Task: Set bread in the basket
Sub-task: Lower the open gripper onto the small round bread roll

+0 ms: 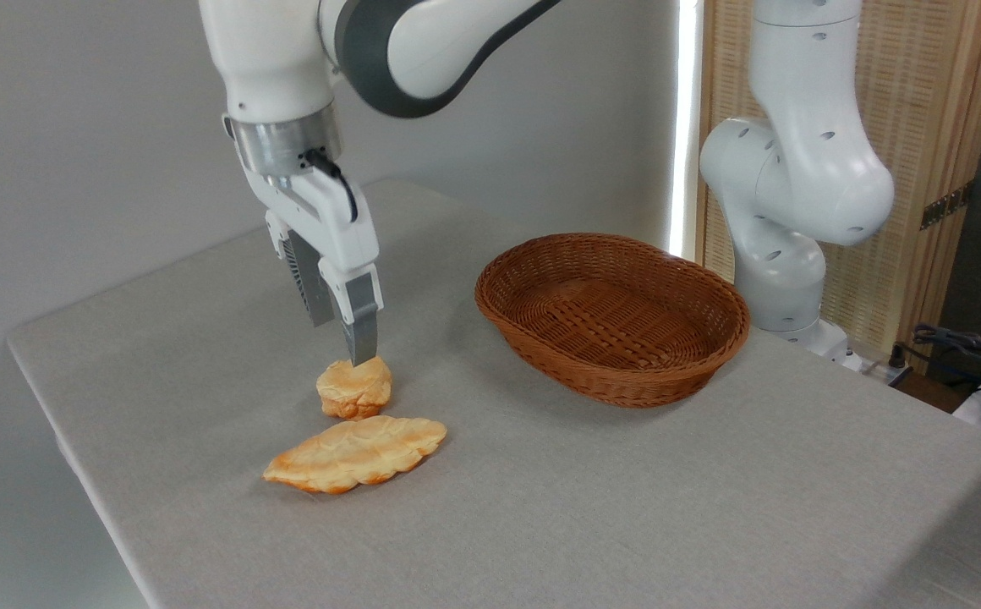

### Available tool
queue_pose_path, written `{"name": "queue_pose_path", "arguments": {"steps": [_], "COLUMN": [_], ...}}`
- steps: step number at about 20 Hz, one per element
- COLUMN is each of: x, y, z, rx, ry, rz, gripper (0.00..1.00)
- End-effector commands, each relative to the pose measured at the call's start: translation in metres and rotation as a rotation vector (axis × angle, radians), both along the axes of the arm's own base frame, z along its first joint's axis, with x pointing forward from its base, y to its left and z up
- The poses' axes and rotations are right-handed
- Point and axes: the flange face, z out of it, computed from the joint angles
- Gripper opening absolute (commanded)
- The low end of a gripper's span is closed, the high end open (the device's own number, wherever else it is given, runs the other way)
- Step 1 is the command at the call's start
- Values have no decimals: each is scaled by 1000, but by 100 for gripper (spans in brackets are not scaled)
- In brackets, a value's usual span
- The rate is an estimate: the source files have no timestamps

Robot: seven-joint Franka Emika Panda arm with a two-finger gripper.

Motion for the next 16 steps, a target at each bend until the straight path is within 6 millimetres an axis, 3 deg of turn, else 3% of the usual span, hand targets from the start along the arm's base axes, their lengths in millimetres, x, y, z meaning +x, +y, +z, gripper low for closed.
{"name": "queue_pose_path", "arguments": {"steps": [1,7,12,16], "x": [-1,-2,2,4], "y": [-6,-13,-13,-25], "z": [-19,-52,-67,-75], "rx": [-52,-42,-38,-41], "ry": [20,57,72,59], "rz": [-67,-128,-168,-183], "gripper": [100,100,100,100]}}
